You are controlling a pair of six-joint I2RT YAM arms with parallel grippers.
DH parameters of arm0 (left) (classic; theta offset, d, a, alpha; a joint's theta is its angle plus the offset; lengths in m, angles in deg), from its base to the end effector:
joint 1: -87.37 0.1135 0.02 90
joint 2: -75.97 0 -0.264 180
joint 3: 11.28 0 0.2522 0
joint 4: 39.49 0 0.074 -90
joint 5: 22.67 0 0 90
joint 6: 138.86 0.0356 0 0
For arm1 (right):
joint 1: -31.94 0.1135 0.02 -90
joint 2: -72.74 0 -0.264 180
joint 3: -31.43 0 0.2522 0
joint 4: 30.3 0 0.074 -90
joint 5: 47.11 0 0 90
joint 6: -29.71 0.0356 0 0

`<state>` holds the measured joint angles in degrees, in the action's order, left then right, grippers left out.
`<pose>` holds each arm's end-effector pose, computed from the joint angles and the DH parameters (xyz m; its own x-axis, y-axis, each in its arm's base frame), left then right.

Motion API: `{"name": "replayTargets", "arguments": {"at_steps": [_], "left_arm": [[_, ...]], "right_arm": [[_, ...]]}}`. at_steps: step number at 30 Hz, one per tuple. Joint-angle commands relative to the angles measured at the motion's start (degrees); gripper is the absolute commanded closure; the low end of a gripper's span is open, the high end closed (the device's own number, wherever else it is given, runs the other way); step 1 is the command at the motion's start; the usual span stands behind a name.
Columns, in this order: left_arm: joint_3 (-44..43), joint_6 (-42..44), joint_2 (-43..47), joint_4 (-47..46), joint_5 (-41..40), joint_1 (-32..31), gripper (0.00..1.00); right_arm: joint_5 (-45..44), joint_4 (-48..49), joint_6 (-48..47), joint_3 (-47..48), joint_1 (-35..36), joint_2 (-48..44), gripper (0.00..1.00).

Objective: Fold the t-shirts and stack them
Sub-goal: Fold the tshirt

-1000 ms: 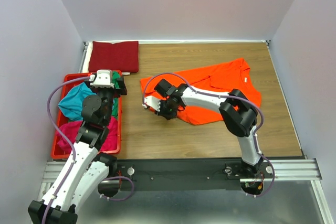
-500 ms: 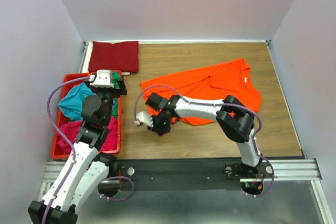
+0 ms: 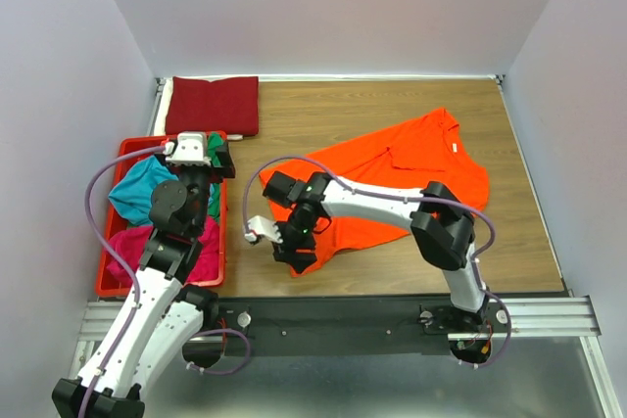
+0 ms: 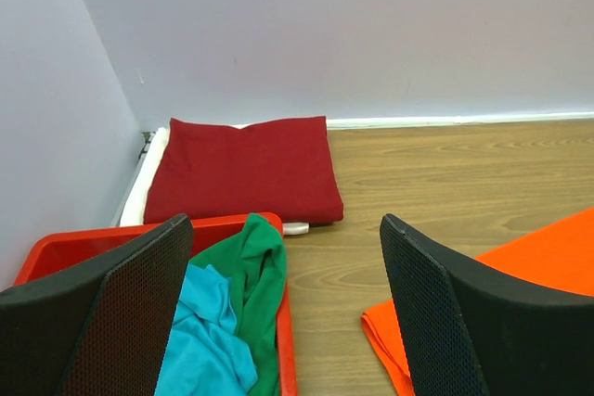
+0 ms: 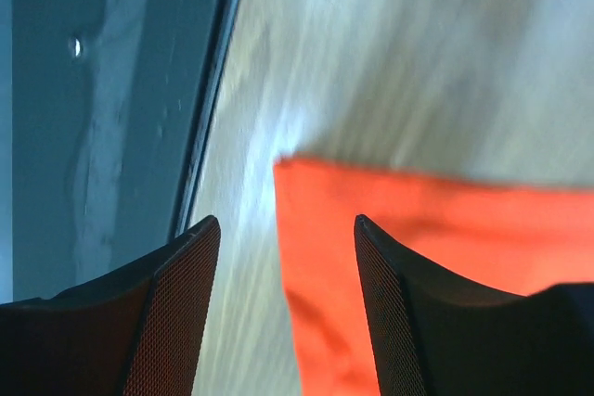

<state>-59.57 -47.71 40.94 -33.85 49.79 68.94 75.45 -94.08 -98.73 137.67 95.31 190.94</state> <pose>0.1517 -0.0392 0.3372 0.1261 -0.0219 -0.9918 0.0155 0.9997 -0.0201 0.1698 0.3814 0.1931 0.1651 -0.8398 -0.5172 -0.9067 -0.3355 0.2554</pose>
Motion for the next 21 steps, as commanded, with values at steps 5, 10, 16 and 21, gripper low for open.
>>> {"name": "replayTargets", "arguments": {"at_steps": [5, 10, 16, 21], "left_arm": [[1.8, 0.9, -0.2, -4.3, 11.1, 0.2, 0.07], [-1.0, -3.6, -10.7, -3.9, 21.7, 0.2, 0.1], [-7.2, -14.6, -24.4, -1.1, 31.7, 0.2, 0.19], [-7.8, -21.1, -32.8, -1.5, 36.3, 0.2, 0.25]], "right_arm": [[-0.4, -4.4, -4.3, -5.2, -16.8, -12.4, 0.33], [0.9, 1.5, 1.2, -8.9, -35.7, -17.6, 0.33], [6.8, 8.1, 9.9, -11.4, -56.4, -17.7, 0.39], [7.6, 11.2, 12.8, -11.7, -65.2, -16.1, 0.45]]}}
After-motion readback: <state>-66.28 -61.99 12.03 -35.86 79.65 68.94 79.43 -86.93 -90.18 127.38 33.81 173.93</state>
